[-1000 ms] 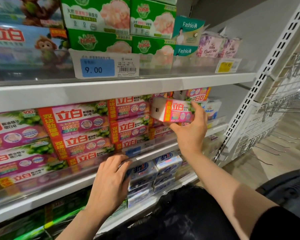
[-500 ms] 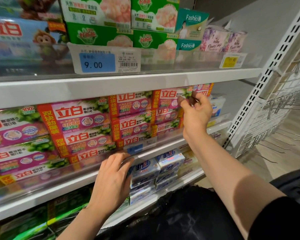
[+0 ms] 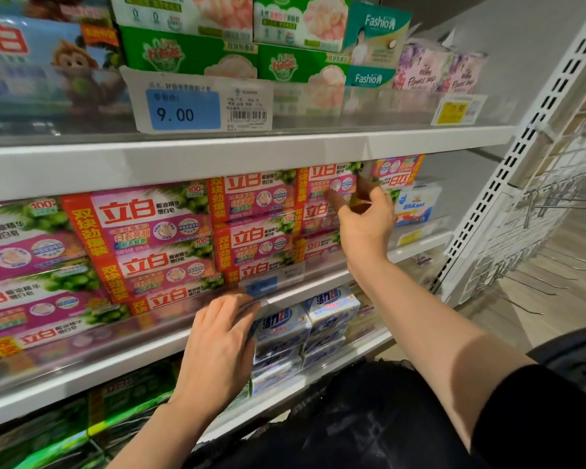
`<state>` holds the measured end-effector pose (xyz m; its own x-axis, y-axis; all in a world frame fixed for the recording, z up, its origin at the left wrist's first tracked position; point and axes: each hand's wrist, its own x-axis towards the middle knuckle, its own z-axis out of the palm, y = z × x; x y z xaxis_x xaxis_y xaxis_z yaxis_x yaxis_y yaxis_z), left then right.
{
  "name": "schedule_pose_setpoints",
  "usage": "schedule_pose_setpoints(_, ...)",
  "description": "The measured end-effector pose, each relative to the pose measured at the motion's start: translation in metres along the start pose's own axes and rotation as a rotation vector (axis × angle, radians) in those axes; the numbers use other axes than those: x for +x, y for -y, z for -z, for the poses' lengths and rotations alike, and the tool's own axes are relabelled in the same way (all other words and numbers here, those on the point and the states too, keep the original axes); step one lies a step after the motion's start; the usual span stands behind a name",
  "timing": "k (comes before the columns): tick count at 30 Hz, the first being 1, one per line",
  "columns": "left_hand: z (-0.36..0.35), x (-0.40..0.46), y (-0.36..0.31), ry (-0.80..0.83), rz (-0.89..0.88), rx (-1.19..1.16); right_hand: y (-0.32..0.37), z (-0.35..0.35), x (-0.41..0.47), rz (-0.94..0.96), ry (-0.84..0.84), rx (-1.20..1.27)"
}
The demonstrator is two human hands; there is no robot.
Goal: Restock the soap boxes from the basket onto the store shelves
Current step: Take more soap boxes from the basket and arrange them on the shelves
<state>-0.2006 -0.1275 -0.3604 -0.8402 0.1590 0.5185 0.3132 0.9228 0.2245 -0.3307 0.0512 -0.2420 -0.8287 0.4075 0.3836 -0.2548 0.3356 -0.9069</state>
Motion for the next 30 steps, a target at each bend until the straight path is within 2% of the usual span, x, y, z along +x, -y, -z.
schedule_pose_setpoints(4,-0.003,0.000,-0.002,-0.014,-0.016,-0.013,-0.010,0.008,0.001,-0.015,-0.100,-0.038)
schedule_pose_setpoints(8,-0.005,0.000,-0.004,-0.015,-0.019,-0.013,-0.020,0.010,0.008,-0.009,0.030,-0.145)
schedule_pose_setpoints(13,-0.004,0.002,-0.008,-0.014,-0.028,-0.017,-0.018,0.007,0.012,0.050,0.001,-0.193)
schedule_pose_setpoints(17,0.005,0.008,-0.023,-0.041,-0.041,-0.082,-0.007,0.030,0.003,0.008,0.017,-0.159)
schedule_pose_setpoints(22,0.030,0.042,-0.077,-0.116,-0.199,-0.181,0.026,0.116,-0.001,-0.016,0.147,-0.150)
schedule_pose_setpoints(26,0.052,0.082,-0.140,-0.158,-0.393,-0.283,0.040,0.213,-0.009,0.053,0.162,-0.305)
schedule_pose_setpoints(30,0.063,0.109,-0.204,-0.011,-0.495,-0.299,0.032,0.294,-0.021,-0.002,0.101,-0.378)
